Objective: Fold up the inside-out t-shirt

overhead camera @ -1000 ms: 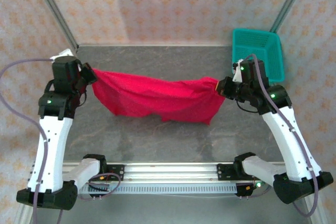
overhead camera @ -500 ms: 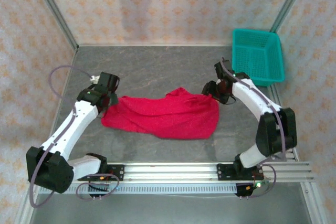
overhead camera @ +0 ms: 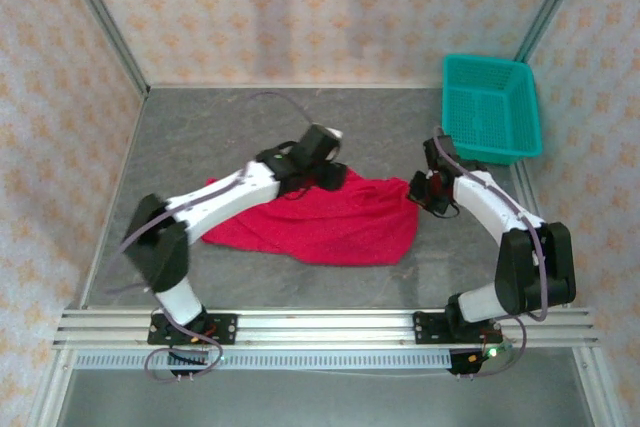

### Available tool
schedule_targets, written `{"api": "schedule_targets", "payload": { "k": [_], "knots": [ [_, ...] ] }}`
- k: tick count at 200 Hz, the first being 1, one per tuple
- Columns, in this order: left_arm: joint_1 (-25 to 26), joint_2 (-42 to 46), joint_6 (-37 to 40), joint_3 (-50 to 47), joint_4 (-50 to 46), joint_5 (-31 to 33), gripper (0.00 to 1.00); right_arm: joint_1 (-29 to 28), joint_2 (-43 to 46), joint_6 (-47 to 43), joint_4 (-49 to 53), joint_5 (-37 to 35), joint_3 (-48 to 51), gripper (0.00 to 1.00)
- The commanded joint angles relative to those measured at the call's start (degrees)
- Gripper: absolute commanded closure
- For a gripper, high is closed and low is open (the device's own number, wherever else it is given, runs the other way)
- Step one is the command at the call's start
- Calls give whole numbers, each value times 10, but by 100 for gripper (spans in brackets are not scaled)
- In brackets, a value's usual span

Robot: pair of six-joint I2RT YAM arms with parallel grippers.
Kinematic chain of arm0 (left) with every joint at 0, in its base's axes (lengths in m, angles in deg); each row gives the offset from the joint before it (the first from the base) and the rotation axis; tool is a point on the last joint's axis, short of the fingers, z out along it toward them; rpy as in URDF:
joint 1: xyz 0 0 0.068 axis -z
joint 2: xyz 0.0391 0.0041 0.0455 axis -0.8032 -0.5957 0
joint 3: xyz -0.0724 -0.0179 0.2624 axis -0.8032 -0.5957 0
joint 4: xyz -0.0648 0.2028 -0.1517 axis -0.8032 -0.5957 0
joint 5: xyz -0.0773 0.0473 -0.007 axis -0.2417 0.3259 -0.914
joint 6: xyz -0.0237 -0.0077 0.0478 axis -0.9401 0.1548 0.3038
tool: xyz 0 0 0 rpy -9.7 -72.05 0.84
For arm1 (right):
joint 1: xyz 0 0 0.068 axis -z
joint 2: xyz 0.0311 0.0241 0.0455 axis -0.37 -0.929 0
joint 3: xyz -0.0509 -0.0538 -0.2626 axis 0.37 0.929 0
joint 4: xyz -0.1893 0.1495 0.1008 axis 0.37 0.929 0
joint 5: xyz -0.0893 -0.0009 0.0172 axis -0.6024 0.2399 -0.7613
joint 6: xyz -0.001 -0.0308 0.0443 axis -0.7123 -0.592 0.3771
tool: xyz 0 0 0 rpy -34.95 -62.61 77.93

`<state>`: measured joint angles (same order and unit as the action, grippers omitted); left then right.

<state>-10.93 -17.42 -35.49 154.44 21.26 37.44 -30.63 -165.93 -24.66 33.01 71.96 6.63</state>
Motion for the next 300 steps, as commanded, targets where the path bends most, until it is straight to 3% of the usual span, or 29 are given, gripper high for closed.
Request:
{"api": "schedule_targets", "payload": {
  "k": [1, 29, 57, 116, 123, 165, 198, 222, 267, 280, 300],
  "knots": [
    [18, -86, 54, 84, 1, -65, 43, 21, 23, 13, -28, 10, 19, 74],
    [28, -190, 64, 185, -61, -74, 49, 27, 30, 4, -19, 23, 18, 72],
    [31, -219, 61, 200, -77, -59, 58, 28, 39, -1, -15, 31, 14, 71],
    [32, -243, 73, 198, -66, 0, 52, 28, 31, 4, -32, 65, -3, 68],
    [32, -247, 75, 202, -67, -1, 55, 28, 28, 7, -37, 72, -3, 66],
    [32, -235, 89, 211, -96, -9, 100, 12, 21, 8, -34, 91, -27, 57],
    [29, -182, 85, 190, -90, -5, 100, -1, 5, 15, -38, 92, -44, 56],
    [23, -134, 67, 170, -76, -17, 100, -27, -25, 19, -49, 93, -66, 49],
    [9, -59, 39, 133, -50, -56, 100, -43, -94, 56, -119, 108, -82, 46],
    [6, -47, 33, 124, -44, -67, 100, -44, -110, 66, -138, 96, -93, 54],
    [-3, -33, 23, 107, -35, -87, 100, -37, -127, 75, -143, 98, -118, 98]
  ]
}}
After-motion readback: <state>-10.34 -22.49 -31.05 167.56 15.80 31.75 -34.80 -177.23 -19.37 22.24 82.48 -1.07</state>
